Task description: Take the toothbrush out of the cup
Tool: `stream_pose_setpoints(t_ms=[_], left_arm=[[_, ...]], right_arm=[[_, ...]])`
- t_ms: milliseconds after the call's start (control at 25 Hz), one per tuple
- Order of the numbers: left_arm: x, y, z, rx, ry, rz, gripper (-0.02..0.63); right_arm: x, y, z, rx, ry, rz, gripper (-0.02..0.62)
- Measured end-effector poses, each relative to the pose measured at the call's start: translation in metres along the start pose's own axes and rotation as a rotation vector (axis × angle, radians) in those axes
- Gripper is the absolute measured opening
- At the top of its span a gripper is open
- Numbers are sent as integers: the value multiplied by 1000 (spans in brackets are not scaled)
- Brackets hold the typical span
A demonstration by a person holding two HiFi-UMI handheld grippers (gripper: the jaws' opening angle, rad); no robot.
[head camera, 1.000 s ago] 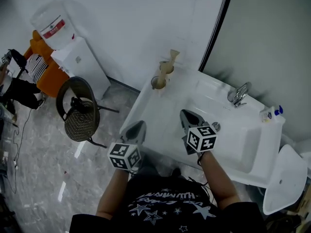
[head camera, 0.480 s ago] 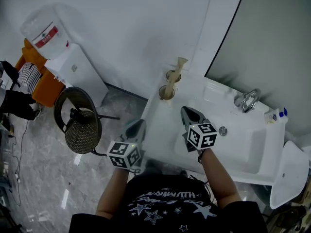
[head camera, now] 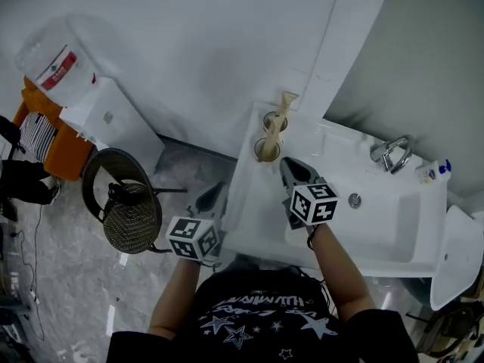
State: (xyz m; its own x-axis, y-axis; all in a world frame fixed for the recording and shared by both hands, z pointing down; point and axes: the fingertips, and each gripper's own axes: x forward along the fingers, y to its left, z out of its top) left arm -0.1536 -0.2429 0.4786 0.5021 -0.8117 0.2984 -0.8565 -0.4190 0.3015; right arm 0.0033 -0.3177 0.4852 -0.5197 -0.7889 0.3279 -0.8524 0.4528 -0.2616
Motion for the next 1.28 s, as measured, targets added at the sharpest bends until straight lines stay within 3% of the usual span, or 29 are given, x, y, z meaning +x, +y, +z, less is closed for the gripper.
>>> stream_pose_setpoints(t_ms=[280,400,1080,1280], left_arm=[[9,22,0,-8,28,-27,28],[13,28,0,-12,34,-36,28],[28,47,3,-14,49,-63,28],[30,49,2,-16,54,-66,28]], right_arm=[[28,-1,7,13,5,-38,21],[37,-3,9,31,8,-53,112],[78,-18,7,43,68,-149,112],[82,-25,3,37,95,-181,79]])
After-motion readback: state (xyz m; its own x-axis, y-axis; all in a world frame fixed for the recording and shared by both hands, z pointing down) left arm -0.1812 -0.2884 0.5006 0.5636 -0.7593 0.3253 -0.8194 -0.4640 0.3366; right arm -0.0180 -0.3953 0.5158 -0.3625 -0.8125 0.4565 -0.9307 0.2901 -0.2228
